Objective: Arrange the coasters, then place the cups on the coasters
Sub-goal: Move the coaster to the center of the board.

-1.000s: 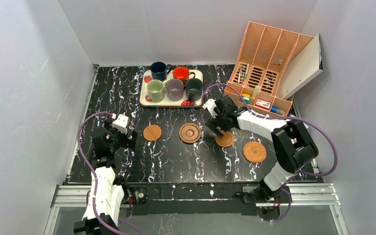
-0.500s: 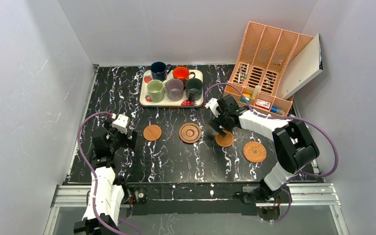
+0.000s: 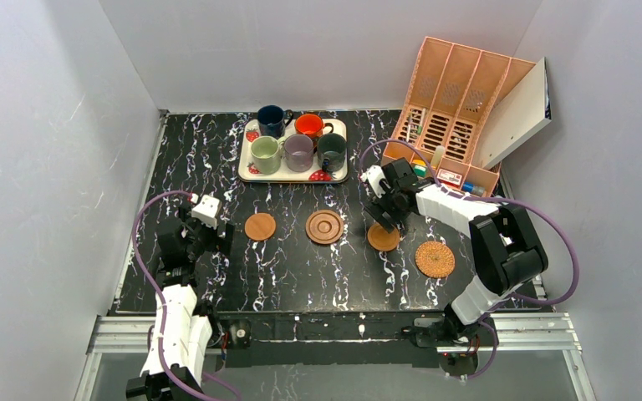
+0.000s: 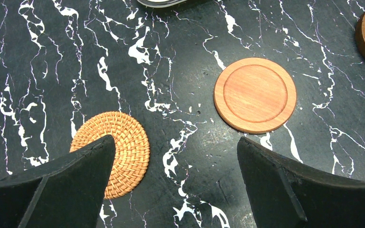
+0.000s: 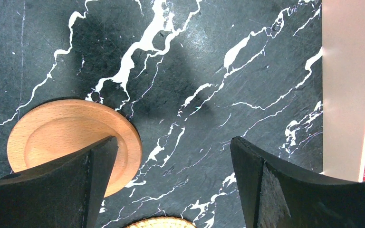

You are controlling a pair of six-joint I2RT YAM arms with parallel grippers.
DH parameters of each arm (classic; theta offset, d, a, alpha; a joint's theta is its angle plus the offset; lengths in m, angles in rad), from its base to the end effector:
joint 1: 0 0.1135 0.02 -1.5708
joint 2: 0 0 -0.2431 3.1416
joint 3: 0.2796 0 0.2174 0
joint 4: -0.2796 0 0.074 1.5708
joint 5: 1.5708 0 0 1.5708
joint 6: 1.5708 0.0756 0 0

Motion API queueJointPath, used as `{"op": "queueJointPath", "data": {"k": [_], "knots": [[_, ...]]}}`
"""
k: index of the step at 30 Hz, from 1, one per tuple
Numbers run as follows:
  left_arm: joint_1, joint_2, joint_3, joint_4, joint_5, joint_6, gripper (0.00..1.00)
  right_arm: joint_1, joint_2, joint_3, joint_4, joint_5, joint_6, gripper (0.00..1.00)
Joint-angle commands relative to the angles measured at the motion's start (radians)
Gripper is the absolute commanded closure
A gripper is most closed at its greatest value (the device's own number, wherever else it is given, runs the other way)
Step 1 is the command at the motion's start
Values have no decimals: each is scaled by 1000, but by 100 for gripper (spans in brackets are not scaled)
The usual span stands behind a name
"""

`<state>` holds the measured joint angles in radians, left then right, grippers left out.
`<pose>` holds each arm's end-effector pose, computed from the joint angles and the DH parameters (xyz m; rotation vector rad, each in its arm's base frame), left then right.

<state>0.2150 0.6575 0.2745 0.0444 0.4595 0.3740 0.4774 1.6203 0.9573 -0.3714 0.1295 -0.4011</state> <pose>0.1806 0.0051 0.1925 0.4518 1.8179 -0.0338 0.2796 0.1337 0.1469 -1.0627 2.3707 -0.1411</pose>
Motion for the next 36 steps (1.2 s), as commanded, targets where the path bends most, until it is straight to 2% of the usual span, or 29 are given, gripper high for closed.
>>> {"op": "queueJointPath", "data": {"k": [1, 18, 36], "knots": [[7, -8, -3, -1, 4, 4, 2, -4, 19, -41, -124, 24, -23, 1], [7, 8, 1, 3, 2, 2, 2, -4, -13, -78, -107, 114, -24, 1], [7, 8, 0, 6, 2, 3, 2, -3, 26, -82, -10, 214, -10, 1]]}}
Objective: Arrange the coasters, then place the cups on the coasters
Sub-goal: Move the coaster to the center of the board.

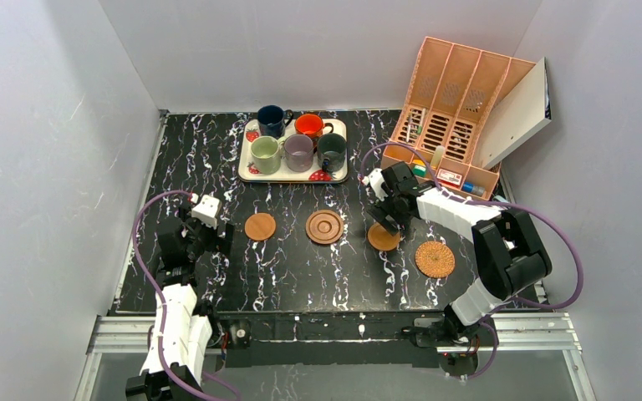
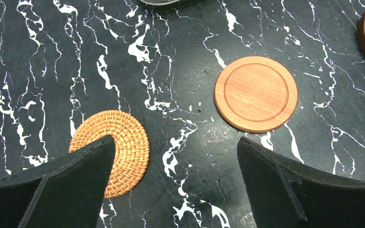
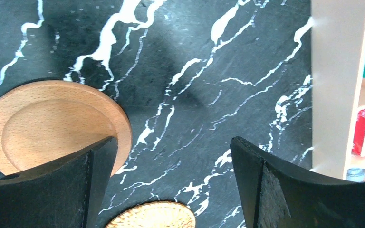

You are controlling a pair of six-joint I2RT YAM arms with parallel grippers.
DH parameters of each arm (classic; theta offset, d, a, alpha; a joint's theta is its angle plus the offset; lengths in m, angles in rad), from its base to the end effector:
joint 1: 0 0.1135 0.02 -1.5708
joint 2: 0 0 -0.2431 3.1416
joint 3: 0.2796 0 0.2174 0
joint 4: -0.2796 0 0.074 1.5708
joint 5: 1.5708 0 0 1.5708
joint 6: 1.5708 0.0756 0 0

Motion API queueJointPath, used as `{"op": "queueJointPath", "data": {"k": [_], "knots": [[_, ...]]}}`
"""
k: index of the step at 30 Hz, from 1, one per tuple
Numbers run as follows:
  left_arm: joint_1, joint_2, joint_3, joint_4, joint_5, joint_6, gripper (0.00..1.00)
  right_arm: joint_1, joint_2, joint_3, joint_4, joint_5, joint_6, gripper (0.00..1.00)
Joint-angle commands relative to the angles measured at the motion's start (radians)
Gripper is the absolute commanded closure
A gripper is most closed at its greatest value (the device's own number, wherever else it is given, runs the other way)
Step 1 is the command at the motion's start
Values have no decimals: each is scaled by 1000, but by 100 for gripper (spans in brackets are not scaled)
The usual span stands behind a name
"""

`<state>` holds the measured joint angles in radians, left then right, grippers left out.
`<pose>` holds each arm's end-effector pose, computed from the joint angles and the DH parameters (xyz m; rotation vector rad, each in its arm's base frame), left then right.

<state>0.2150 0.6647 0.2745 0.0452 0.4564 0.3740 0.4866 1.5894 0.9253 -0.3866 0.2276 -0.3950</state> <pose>0.1812 0.0055 0.1915 0.4493 1.8249 -0.0336 0.2726 0.1249 0.1469 -1.0380 2.3856 -0.2652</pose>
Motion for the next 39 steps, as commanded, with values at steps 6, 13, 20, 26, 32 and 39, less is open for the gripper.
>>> {"op": "queueJointPath", "data": {"k": [6, 13, 20, 26, 32, 39], "knots": [[7, 0, 0, 4, 4, 3, 2, -13, 93, -52, 15, 148, -15, 1], [7, -3, -1, 5, 5, 3, 2, -14, 54, -45, 4, 96, -13, 1], [7, -1, -1, 5, 4, 3, 2, -12, 13, -38, -12, 11, -18, 1], [7, -1, -1, 4, 4, 4, 2, -13, -67, -32, -9, -44, -21, 1], [7, -1, -1, 4, 4, 4, 2, -12, -89, -32, -3, -54, -23, 1], [7, -1, -1, 4, 5, 5, 2, -12, -102, -33, -2, -66, -25, 1]]}}
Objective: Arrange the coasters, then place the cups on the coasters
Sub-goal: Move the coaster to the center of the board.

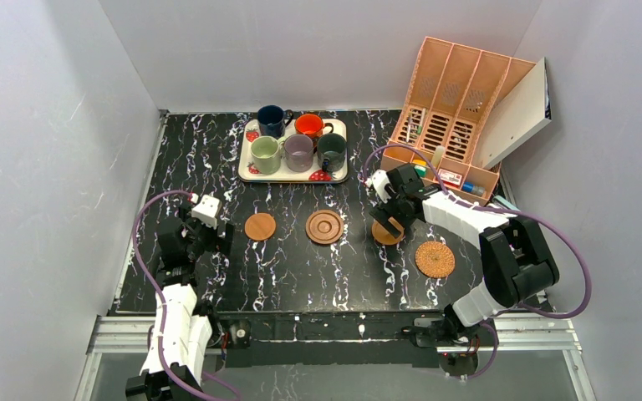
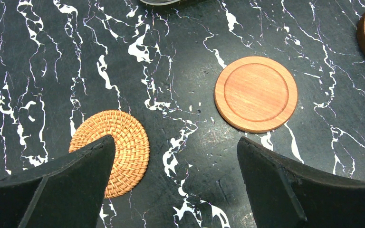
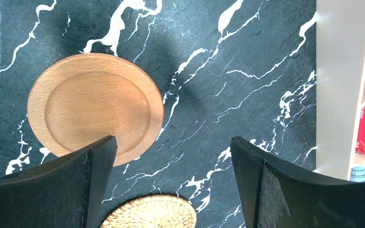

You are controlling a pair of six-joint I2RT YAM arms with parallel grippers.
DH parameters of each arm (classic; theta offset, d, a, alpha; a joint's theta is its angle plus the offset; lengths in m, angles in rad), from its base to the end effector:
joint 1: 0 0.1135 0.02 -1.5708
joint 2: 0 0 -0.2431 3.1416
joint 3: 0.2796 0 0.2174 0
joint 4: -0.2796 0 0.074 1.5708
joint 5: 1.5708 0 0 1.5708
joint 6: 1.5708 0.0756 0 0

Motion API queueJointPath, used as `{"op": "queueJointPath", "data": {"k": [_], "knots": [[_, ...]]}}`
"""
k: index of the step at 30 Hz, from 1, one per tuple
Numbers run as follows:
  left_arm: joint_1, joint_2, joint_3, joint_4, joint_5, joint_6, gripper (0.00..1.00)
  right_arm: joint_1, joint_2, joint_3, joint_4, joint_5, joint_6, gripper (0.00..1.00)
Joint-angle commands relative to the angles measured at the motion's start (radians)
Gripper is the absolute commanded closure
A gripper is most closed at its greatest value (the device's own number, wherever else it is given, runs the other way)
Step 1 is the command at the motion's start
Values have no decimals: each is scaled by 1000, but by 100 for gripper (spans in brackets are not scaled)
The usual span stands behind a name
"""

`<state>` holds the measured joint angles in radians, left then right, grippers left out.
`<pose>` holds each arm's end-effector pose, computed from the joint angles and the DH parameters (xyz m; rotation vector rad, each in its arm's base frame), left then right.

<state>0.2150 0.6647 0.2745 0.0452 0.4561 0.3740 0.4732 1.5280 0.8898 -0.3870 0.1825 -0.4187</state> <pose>0.1812 0.0055 0.1915 0.4491 1.8250 -0.0333 0.2645 0.1200 0.1533 -1.0547 2.3595 -0.2166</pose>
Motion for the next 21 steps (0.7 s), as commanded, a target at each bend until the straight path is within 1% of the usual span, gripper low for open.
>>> {"op": "queueJointPath", "data": {"k": [1, 13, 21], "knots": [[7, -1, -1, 4, 5, 4, 2, 1, -43, 3, -2, -22, -2, 1], [7, 1, -1, 7, 3, 5, 2, 7, -17, 3, -48, -85, -19, 1], [7, 2, -1, 7, 3, 3, 2, 14, 9, 1, -66, -100, -29, 1]]}}
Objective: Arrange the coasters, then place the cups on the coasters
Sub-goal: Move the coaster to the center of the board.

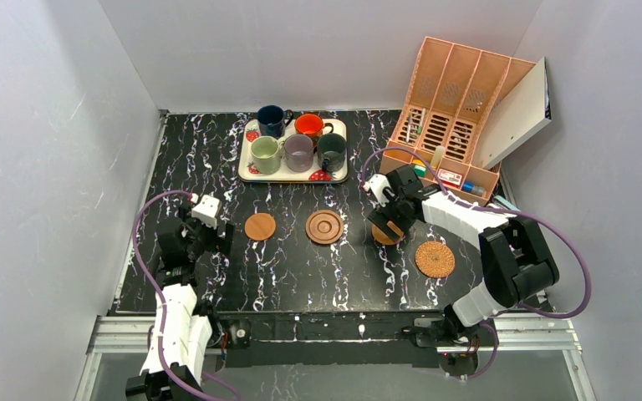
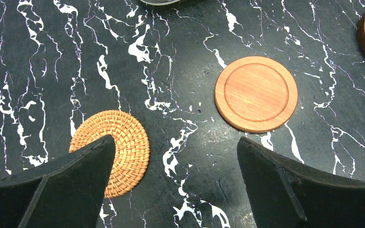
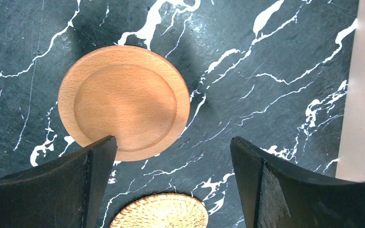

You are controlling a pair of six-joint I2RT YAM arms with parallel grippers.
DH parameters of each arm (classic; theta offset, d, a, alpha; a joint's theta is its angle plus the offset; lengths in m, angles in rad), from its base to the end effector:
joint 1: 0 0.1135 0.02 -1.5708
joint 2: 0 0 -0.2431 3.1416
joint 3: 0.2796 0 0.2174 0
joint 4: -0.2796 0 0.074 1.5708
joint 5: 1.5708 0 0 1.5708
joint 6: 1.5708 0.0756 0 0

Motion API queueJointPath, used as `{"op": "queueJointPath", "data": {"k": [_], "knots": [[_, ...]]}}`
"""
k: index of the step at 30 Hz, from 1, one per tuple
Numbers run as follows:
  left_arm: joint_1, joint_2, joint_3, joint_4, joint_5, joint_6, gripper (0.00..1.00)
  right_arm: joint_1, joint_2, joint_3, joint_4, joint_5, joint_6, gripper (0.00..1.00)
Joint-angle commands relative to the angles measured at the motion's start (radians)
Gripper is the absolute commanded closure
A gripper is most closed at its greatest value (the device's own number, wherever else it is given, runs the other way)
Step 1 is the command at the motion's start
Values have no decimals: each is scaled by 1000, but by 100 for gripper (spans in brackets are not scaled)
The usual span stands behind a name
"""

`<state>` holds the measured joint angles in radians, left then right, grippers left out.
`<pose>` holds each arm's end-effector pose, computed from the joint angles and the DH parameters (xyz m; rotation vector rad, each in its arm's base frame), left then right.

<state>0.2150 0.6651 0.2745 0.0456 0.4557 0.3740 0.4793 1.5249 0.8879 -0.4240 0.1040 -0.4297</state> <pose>0.1813 0.0055 0.1915 0.4489 1.8251 -0.0330 0.2568 0.1246 0.1501 -1.1213 2.3761 -0.1197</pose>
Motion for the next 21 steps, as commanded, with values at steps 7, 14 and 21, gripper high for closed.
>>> {"op": "queueJointPath", "data": {"k": [7, 14, 21], "knots": [[7, 1, -1, 7, 1, 3, 2, 13, 15, 5, -45, -40, -21, 1], [7, -1, -1, 5, 1, 3, 2, 13, -3, 8, -71, -82, -34, 1], [7, 1, -1, 6, 0, 3, 2, 14, -4, 5, -66, -77, -37, 1]]}}
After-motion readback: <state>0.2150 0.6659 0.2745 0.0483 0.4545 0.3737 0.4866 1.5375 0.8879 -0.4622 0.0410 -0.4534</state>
